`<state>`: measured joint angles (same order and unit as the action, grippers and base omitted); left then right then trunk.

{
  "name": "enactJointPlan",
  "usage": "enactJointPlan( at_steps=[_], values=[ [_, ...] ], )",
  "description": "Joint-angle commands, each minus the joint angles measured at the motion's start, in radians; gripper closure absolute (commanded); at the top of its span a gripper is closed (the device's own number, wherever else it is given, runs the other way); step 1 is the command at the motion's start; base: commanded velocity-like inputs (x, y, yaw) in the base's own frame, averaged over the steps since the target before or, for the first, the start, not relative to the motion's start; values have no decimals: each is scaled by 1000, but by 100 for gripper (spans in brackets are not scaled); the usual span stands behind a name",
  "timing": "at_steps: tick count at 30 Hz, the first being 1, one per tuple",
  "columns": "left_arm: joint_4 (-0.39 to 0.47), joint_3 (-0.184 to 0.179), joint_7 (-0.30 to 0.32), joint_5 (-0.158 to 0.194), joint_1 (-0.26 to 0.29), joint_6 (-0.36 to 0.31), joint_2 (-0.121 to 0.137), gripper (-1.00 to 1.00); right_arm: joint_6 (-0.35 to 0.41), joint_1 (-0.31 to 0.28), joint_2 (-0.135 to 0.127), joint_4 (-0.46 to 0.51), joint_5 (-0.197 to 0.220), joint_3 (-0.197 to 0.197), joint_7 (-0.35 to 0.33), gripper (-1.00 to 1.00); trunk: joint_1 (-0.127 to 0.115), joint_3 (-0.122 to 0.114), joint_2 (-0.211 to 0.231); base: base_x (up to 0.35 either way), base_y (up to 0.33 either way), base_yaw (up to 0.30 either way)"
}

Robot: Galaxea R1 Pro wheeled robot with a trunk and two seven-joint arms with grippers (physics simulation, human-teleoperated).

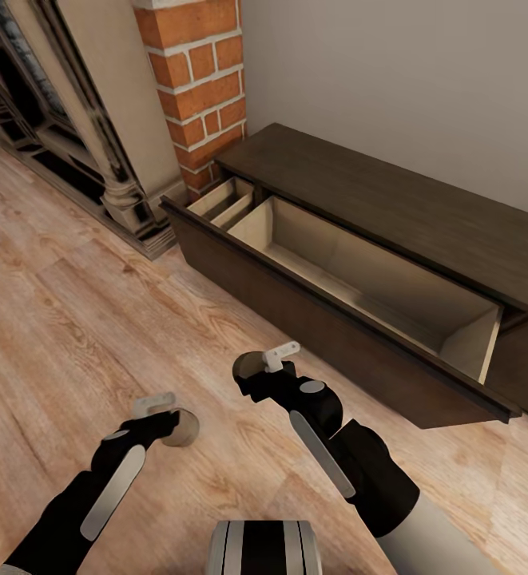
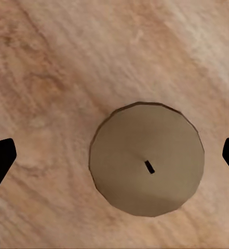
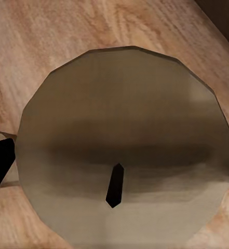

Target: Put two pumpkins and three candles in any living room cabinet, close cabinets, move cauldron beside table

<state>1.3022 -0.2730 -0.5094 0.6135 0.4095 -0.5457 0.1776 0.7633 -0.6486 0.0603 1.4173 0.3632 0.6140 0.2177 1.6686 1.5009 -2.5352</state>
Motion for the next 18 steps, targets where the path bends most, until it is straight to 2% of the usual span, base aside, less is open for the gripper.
enactJointPlan(
  at_steps=[1,9,18],
  values=[
    [-3,-3,-10,10,3,2,-1,-100,2,-1,0,1,13,1,10,100,0,1,0,1,1,0],
    [-17,-6,-8,12,11,13,-8,-100,2,1,-1,3,11,2,10,100,0,1,0,142,0,0],
    [-31,-6,-4,14,16,20,-21,-100,2,1,-1,3,12,3,10,100,0,1,0,34,0,0]
  ],
)
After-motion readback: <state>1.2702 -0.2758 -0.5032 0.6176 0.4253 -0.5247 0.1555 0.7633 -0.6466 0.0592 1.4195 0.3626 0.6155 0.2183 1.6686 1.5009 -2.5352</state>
